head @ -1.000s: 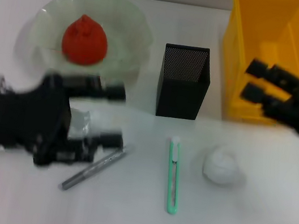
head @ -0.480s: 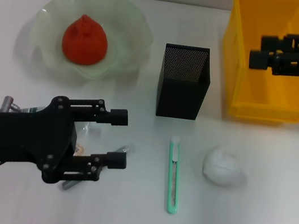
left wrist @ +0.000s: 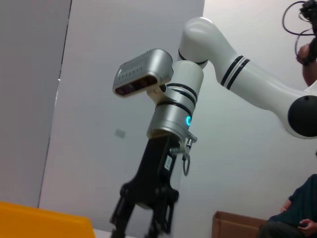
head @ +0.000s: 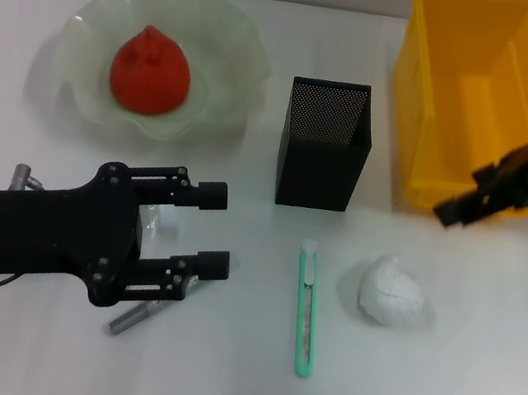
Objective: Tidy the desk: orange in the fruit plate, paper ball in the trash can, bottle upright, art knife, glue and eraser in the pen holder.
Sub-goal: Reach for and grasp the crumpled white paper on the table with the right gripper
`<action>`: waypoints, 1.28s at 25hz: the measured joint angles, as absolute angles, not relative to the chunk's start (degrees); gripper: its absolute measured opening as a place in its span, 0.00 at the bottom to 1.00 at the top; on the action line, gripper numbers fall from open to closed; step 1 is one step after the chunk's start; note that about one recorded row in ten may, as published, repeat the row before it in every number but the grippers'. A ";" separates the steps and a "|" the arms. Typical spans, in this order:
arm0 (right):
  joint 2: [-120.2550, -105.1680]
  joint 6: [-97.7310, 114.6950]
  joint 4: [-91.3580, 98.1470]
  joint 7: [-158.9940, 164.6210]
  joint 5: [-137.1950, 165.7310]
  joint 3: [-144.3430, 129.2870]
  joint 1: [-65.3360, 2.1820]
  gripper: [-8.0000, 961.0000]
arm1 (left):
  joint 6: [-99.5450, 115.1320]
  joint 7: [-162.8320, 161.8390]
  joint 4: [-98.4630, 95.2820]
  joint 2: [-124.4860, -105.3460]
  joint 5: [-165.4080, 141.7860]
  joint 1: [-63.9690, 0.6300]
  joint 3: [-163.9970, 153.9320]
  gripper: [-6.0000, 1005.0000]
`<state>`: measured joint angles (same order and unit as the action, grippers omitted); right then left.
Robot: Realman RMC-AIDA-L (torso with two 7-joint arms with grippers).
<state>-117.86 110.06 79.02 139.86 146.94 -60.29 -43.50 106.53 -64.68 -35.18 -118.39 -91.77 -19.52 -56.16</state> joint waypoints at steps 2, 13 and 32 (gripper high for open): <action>-118.26 109.92 78.65 140.04 148.30 -61.61 -43.71 0.80 | 106.08 -64.68 -35.01 -118.39 -91.79 -19.65 -56.16 0.63; -119.28 103.27 70.84 142.64 151.72 -70.93 -44.65 0.80 | 104.21 -64.69 -34.97 -118.47 -92.17 -19.81 -56.16 0.63; -119.44 94.34 58.58 142.36 148.52 -76.68 -46.81 0.74 | 102.10 -64.64 -34.89 -118.47 -92.14 -19.84 -56.55 0.62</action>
<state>-119.44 94.34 58.58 142.36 148.52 -76.68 -46.81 102.10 -64.64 -34.89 -118.47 -92.14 -19.84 -56.55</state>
